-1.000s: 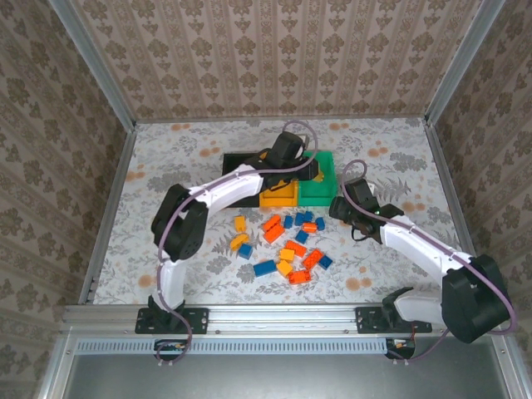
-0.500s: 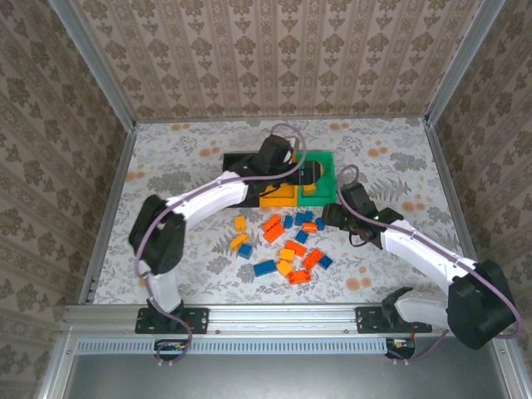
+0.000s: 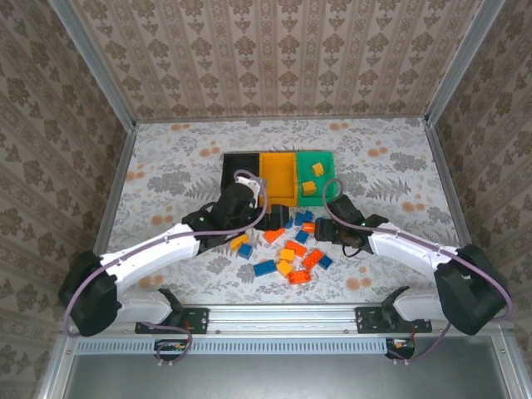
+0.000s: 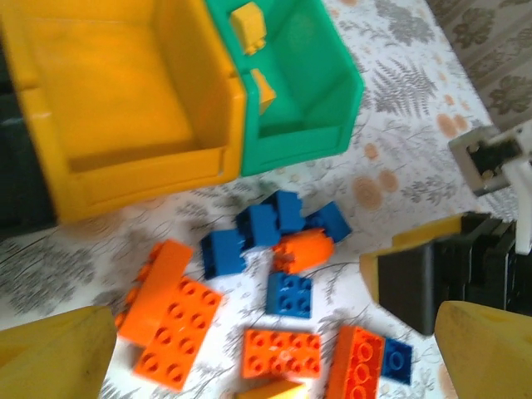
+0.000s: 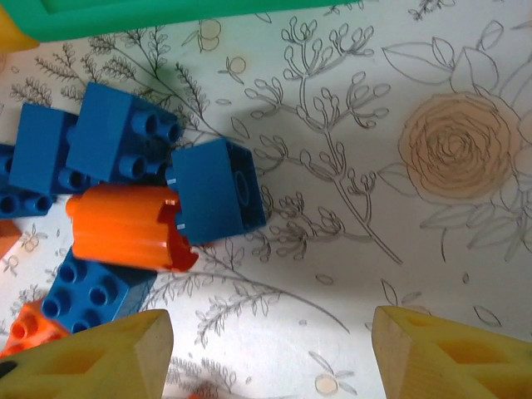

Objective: Sort the legos into containers by color

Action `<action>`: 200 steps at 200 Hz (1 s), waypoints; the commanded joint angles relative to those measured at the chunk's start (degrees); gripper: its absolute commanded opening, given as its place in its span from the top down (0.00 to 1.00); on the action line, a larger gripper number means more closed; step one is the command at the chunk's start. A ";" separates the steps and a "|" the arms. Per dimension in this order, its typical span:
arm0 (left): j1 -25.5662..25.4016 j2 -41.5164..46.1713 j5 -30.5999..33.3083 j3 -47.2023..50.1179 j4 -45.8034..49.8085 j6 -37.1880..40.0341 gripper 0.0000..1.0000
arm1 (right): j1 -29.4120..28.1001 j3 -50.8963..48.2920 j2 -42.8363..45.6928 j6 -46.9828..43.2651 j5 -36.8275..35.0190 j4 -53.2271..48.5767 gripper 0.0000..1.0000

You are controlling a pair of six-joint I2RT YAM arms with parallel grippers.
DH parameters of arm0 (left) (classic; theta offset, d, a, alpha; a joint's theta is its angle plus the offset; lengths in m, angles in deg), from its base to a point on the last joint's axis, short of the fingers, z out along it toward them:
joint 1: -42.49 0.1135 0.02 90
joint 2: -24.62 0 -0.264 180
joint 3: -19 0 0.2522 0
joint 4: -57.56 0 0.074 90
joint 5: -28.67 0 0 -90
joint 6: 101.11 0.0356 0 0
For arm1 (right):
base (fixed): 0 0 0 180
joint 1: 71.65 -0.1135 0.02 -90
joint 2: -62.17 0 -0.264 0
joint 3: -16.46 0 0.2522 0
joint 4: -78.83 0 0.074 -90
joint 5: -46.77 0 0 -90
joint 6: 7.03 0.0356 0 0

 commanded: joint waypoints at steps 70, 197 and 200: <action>1.05 13.69 6.61 7.95 3.53 -2.95 0.00 | 3.14 8.05 -13.77 -0.83 -0.36 6.61 0.41; 4.53 17.15 5.46 10.23 4.65 -3.56 0.00 | 4.44 3.26 -9.01 -1.59 0.44 6.73 0.49; 4.52 17.23 5.45 10.26 4.73 -3.49 0.00 | 4.42 3.35 -9.14 -1.55 0.54 6.65 0.48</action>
